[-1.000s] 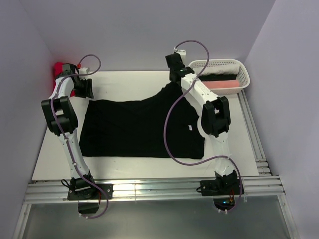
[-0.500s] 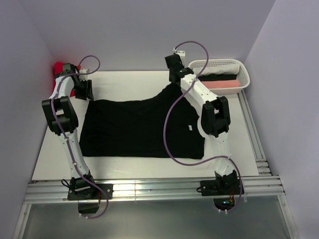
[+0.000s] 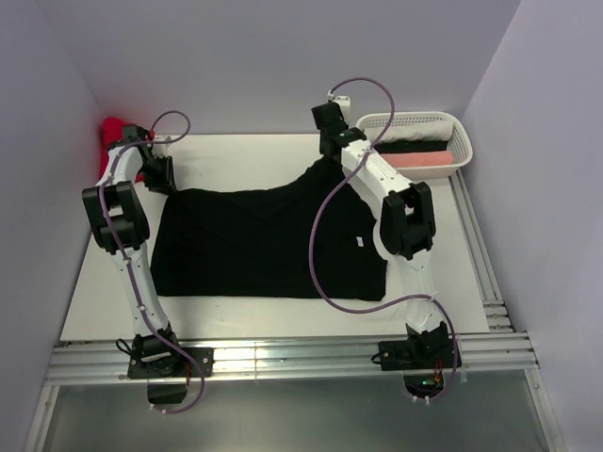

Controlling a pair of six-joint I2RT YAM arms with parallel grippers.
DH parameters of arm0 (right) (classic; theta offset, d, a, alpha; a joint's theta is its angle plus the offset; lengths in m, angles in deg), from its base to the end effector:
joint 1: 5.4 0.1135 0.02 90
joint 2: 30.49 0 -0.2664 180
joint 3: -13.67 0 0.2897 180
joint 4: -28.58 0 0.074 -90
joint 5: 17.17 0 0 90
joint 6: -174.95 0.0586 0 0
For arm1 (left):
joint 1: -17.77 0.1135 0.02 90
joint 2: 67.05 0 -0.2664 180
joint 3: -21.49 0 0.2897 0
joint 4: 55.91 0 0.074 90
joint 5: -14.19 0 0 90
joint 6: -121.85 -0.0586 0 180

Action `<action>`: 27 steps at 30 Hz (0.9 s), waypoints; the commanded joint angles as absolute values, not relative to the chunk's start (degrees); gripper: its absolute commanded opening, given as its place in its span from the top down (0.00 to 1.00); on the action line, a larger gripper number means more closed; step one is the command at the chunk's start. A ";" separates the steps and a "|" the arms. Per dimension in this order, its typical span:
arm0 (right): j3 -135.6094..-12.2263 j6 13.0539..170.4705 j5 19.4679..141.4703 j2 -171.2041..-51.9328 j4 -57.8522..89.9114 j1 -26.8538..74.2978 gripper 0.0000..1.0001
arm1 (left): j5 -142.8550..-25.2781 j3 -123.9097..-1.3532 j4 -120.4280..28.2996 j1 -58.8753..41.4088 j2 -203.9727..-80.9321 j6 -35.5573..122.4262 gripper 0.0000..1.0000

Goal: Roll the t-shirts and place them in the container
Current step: Fold the tshirt

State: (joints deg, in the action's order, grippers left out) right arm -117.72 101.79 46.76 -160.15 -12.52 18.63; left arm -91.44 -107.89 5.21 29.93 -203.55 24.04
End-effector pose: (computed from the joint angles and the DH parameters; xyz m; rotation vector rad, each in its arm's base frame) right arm 0.5379 0.2116 0.2470 0.1009 2.1769 -0.1122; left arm 0.5401 0.1002 0.1398 -0.0314 2.7097 -0.2759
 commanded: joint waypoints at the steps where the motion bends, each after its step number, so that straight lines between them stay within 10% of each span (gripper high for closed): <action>1: -117.29 101.91 45.49 -158.37 -10.97 18.94 1.00 | -92.59 -108.77 3.15 29.54 -201.79 25.44 0.69; 15: -112.28 102.00 43.39 -154.68 -9.31 18.85 1.00 | -93.38 -100.51 -6.43 29.19 -194.41 24.39 0.99; 27: -107.71 102.09 42.07 -147.83 -8.16 18.85 1.00 | -96.63 -95.32 -8.90 30.33 -190.01 21.75 1.00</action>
State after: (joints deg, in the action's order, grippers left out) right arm -108.89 101.81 44.56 -154.32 -10.86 18.63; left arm -94.42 -95.65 -7.03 29.69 -193.59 23.54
